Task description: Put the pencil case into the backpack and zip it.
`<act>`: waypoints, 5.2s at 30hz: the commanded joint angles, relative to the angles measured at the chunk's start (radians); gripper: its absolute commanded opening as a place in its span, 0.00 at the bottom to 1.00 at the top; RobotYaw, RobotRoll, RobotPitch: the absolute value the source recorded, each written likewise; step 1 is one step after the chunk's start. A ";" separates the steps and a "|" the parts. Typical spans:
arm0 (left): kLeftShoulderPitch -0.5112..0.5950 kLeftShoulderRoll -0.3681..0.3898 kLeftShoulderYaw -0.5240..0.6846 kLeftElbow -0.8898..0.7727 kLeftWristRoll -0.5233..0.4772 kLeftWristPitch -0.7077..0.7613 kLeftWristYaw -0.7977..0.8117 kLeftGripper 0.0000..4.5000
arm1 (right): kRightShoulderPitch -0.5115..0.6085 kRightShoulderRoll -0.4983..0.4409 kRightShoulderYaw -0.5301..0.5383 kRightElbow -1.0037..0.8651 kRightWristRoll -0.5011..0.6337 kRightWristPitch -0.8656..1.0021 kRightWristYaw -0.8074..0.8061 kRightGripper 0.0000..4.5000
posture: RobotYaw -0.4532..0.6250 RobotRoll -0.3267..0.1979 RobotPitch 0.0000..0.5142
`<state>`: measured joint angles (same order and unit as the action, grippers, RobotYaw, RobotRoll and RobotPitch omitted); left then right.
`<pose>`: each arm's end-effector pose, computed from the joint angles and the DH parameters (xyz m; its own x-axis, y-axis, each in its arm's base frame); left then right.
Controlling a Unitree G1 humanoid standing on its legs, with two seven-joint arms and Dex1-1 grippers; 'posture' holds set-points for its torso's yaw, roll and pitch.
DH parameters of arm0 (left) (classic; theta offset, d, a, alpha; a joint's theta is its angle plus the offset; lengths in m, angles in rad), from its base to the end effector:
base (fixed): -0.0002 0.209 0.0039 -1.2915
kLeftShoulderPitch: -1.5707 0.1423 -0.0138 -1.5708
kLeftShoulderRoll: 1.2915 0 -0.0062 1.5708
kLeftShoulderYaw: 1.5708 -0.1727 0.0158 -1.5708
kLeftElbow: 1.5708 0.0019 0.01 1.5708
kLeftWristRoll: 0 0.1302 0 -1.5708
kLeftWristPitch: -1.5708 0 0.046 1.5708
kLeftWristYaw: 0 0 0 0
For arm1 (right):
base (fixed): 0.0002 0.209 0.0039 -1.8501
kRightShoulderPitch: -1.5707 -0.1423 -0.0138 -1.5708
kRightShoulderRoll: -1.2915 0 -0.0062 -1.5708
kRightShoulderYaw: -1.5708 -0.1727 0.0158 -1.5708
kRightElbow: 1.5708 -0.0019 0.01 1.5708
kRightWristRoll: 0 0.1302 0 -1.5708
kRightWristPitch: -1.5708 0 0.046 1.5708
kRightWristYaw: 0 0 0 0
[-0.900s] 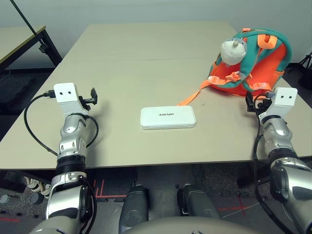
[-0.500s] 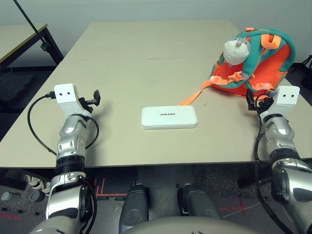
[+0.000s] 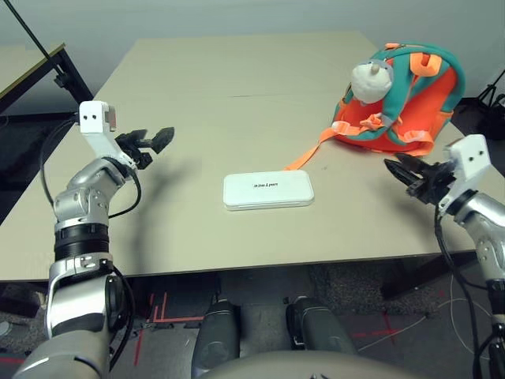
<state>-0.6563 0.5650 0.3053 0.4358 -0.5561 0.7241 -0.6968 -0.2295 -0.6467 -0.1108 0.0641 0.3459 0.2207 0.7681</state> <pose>0.2834 0.2795 0.1627 0.8572 -0.5047 -0.1028 0.4329 0.8141 -0.3870 0.2315 -0.2703 0.1342 0.8013 0.5743 -0.1675 -0.5982 0.7747 -0.2052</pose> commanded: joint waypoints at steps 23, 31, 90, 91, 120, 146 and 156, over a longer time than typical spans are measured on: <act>-0.128 0.056 -0.291 0.371 0.040 0.319 -0.552 1.00 | -0.246 0.113 0.281 0.283 -0.277 -0.173 0.131 0.01 | 0.31 0.62 0.06; -0.166 0.045 -0.372 0.475 0.114 0.337 -0.644 1.00 | -0.245 0.113 0.265 0.297 -0.296 -0.184 0.132 0.01 | 0.29 0.62 0.07; -0.195 -0.016 -0.334 0.641 0.270 0.269 -0.612 1.00 | -0.412 0.254 0.505 0.473 -0.579 -0.415 0.209 0.01 | 0.30 0.62 0.08; -0.195 -0.017 -0.334 0.641 0.271 0.269 -0.612 1.00 | -0.417 0.263 0.508 0.469 -0.580 -0.416 0.210 0.01 | 0.30 0.62 0.08; -0.191 -0.017 -0.326 0.633 0.280 0.278 -0.624 1.00 | -0.494 0.200 0.475 0.556 -0.579 -0.426 0.268 0.01 | 0.31 0.62 0.08; -0.201 -0.015 -0.319 0.650 0.285 0.274 -0.622 1.00 | -0.473 0.111 0.459 0.448 -0.519 -0.353 0.387 0.01 | 0.31 0.62 0.08; -0.208 -0.015 -0.317 0.653 0.288 0.275 -0.624 1.00 | -0.471 0.175 0.499 0.416 -0.539 -0.340 0.396 0.01 | 0.31 0.62 0.08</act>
<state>-0.8588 0.5571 0.0003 1.0708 -0.2893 0.9953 -1.3322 -0.7097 -0.4733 0.3638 0.4733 -0.1831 -0.1254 1.1571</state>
